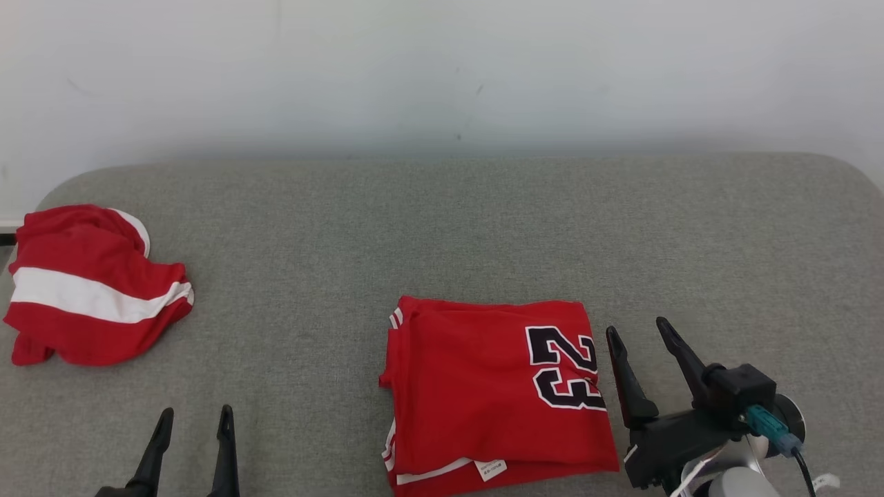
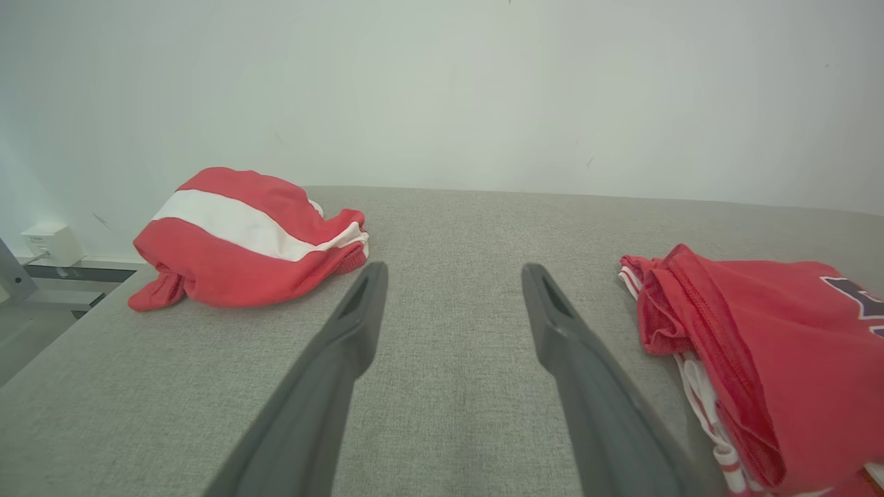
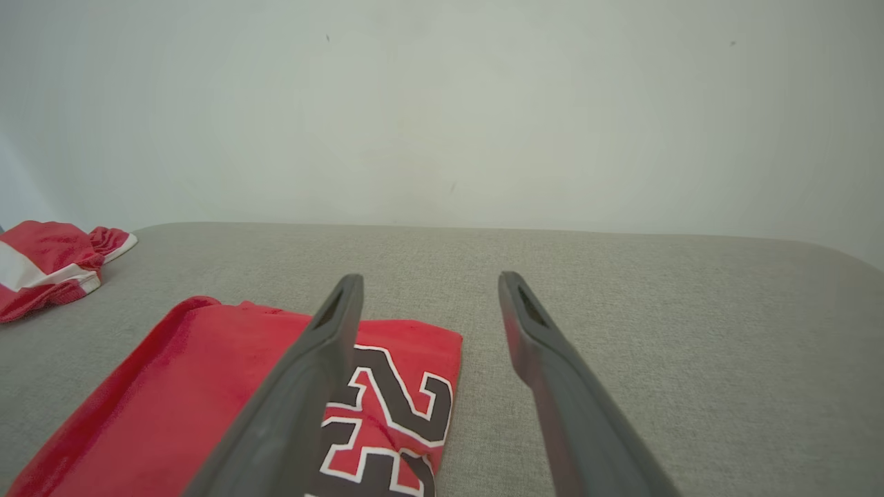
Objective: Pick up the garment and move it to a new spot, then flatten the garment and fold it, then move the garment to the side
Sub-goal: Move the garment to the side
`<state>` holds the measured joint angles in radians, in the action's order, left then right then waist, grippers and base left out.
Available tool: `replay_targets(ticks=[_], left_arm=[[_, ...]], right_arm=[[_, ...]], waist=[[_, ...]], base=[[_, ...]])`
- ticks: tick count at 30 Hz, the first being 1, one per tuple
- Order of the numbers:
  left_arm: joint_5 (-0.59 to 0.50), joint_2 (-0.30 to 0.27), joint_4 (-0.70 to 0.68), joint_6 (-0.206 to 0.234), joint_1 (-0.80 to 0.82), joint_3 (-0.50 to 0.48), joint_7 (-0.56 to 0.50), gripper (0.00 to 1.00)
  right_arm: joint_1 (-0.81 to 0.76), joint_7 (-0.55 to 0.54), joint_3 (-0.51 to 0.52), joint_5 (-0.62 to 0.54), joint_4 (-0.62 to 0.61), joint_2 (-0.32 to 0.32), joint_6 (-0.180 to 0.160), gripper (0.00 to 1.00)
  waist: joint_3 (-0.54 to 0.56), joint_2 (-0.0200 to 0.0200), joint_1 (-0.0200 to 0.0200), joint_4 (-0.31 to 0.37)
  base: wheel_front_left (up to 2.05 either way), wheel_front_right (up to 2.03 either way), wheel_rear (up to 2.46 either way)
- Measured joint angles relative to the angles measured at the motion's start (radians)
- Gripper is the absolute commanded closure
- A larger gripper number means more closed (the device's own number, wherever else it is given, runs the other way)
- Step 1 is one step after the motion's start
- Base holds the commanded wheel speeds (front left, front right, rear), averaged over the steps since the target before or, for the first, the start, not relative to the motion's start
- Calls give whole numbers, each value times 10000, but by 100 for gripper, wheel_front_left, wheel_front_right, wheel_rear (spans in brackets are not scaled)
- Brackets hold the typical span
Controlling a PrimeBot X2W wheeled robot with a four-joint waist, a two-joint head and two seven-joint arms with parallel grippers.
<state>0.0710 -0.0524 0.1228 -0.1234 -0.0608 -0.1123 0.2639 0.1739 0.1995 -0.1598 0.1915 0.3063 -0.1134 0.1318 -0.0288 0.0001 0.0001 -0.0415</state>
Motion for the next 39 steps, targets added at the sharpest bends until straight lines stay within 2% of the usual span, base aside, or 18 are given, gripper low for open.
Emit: replay_targets(ticks=[10, 17, 23, 24, 25, 26, 33, 39], left_arm=[[186, 6, 140, -2, 386, 209, 0, 0], [201, 8, 211, -12, 601, 249, 0, 0], [247, 8, 224, -13, 701, 232, 0, 0], [255, 8, 224, -13, 721, 226, 0, 0], [257, 10, 226, -13, 727, 226, 0, 0], [257, 12, 236, -15, 728, 226, 0, 0], [314, 13, 242, -15, 949, 247, 0, 0], [378, 13, 136, -38, 1201, 336, 0, 0]], right_arm=[[1483, -731, 19, -36, 2635, 82, 0, 0], [1901, -487, 0, 215, 4324, 267, 0, 0], [2011, -63, -201, 391, 5051, 449, 0, 0], [2019, -2, -332, 491, 5127, 462, -2, 11], [2017, 23, -451, 627, 5206, 483, -2, 74], [2019, 46, -550, 738, 5260, 497, -6, 100], [2670, 217, -1037, 1009, 5758, 541, -13, 100], [3884, 199, -1375, 938, 5797, -25, -13, 100]], waist=[[-566, 1, 1, -523], [-965, 0, 1, -770], [-1147, 0, 0, -806], [-1152, 0, 0, -788], [-1156, 0, 0, -767], [-1159, -1, -1, -743], [-1293, -1, -2, -512], [-1630, -1, -1, -337]], base=[[0, 0, 0], [0, 0, 0], [0, 0, 0], [0, 0, 0], [0, 0, 0], [0, 0, 0], [0, 0, 0], [0, 0, 0]])
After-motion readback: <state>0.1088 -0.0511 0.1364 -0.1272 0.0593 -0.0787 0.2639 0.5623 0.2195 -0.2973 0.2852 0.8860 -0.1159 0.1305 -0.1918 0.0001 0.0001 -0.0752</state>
